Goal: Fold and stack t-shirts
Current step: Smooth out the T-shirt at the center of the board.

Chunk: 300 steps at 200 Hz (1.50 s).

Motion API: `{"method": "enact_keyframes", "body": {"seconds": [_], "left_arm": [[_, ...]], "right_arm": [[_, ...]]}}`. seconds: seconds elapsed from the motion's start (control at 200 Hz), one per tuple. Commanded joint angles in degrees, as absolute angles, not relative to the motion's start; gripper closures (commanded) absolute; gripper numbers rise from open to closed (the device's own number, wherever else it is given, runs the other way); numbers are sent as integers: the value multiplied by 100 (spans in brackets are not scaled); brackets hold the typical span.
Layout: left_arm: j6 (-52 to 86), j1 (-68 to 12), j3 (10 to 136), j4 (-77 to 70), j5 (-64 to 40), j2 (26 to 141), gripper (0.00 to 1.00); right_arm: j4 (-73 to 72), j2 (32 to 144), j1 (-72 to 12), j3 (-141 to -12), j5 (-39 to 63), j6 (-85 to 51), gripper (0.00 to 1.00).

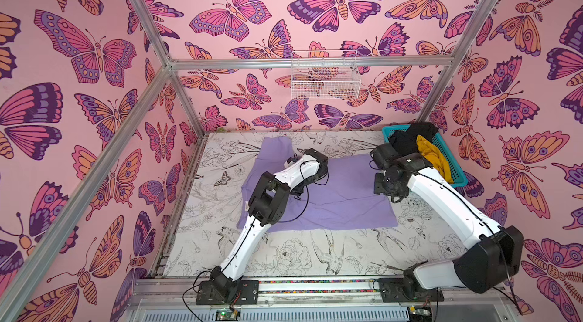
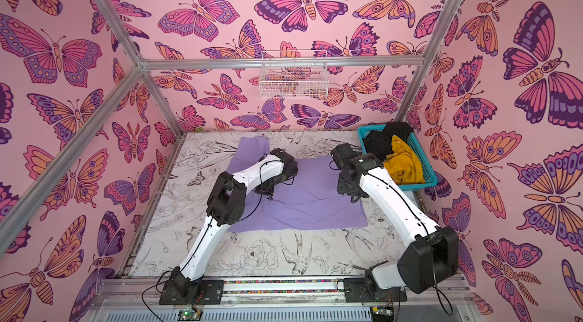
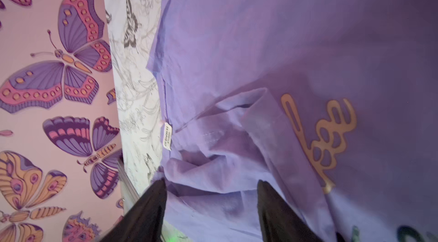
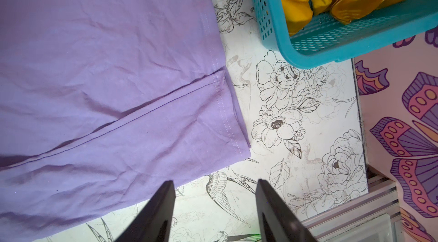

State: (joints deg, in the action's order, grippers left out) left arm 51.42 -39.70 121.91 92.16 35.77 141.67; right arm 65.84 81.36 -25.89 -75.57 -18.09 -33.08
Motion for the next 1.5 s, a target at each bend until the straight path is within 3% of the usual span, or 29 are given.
{"method": "enact_keyframes", "body": {"seconds": [0.0,0.1,0.235,0.411,0.541,0.681,0.776,1.012,1.132,1.252,1.498], "left_arm": [[5240,-3973,12000,9361,3357,14139,17],[5528,-3974,11919,9490,3568,13858,15],[6256,-3962,12114,10284,4055,13200,16],[6931,-3693,10951,10283,3830,10980,20],[7393,-3553,10348,10285,3758,9631,46],[7681,-3405,9740,10287,3442,8948,70],[7862,-3375,9307,10274,3186,8882,77],[7698,-3366,8429,9598,1847,9399,79],[7672,-3388,8269,9517,1778,9571,79],[7703,-3386,8126,9516,1791,9455,68],[7589,-3392,7998,9478,1653,8982,62]], "right_arm": [[6679,8087,-2630,-7694,-1757,-3358,38],[6486,8098,-2637,-7612,-1547,-3334,38],[5745,8320,-2806,-7484,-383,-3049,42],[5004,9525,-3143,-8041,971,-2461,54],[4820,10563,-3365,-8869,1661,-2243,66],[5367,11554,-3817,-10212,1478,-1724,63],[5663,12088,-4005,-10886,1681,-1588,63],[6671,13261,-4521,-12081,1904,-1167,59],[7050,13808,-4695,-12382,1755,-1098,59],[6972,13942,-4709,-12278,1704,-1256,59],[6950,14164,-4674,-12313,1304,-1176,60]]}}
